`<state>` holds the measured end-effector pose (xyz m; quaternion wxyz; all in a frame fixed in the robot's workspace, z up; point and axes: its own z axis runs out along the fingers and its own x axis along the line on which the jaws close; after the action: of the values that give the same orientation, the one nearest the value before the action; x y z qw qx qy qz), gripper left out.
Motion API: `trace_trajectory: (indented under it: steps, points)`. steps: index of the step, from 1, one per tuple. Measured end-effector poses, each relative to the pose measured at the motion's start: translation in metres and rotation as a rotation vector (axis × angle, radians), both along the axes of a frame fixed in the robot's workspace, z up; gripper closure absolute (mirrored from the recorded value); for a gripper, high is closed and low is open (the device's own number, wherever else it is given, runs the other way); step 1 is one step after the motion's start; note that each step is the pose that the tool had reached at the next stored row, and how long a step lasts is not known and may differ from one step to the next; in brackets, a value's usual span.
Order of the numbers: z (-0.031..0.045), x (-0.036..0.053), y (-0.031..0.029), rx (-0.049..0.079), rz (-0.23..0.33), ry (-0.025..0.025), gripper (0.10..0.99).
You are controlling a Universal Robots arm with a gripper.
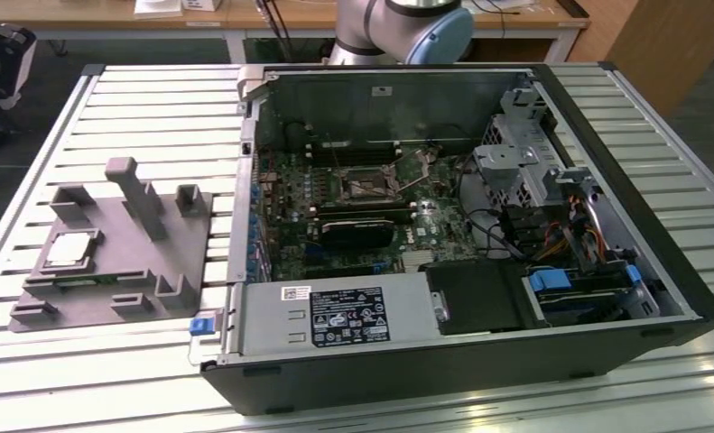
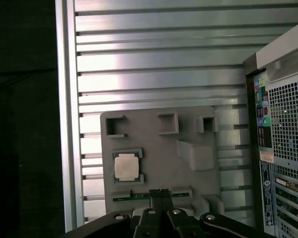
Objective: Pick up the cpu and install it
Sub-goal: 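Reach for the cpu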
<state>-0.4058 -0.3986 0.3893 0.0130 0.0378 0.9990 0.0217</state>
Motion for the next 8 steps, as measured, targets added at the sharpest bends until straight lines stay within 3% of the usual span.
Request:
trace_trajectory:
  steps: [8]
  points:
    - [-0.0005,-0.0127,-0.0037,0.0,0.0,0.0,0.98]
